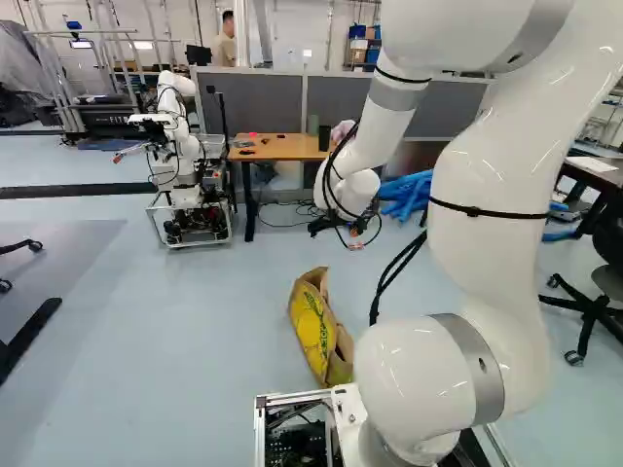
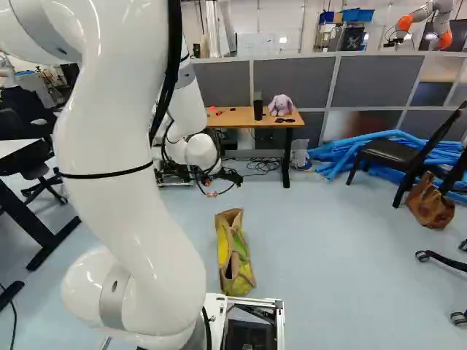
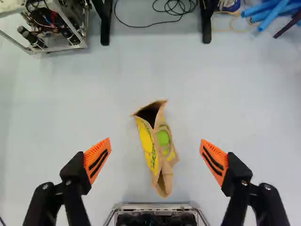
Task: Pick up the bag on the ground and place it on the table
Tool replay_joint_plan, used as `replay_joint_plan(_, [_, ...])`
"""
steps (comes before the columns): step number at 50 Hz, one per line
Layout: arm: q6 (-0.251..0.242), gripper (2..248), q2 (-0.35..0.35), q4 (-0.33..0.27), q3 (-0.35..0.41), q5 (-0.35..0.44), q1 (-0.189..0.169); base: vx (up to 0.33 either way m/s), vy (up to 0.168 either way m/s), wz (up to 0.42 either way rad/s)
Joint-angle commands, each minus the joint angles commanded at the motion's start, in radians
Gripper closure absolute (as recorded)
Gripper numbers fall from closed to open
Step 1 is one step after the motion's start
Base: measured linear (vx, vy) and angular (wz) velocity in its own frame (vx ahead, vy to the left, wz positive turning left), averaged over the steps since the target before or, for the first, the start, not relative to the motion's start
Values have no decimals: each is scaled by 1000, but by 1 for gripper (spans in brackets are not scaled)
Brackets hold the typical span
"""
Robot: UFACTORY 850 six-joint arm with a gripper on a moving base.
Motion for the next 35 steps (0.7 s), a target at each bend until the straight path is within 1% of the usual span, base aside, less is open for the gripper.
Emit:
replay_joint_plan(14, [0, 3, -71, 0, -43, -82, 0, 0, 0, 0])
replay_joint_plan(35, [0, 3, -160, 0, -86, -92, 0, 0, 0, 0])
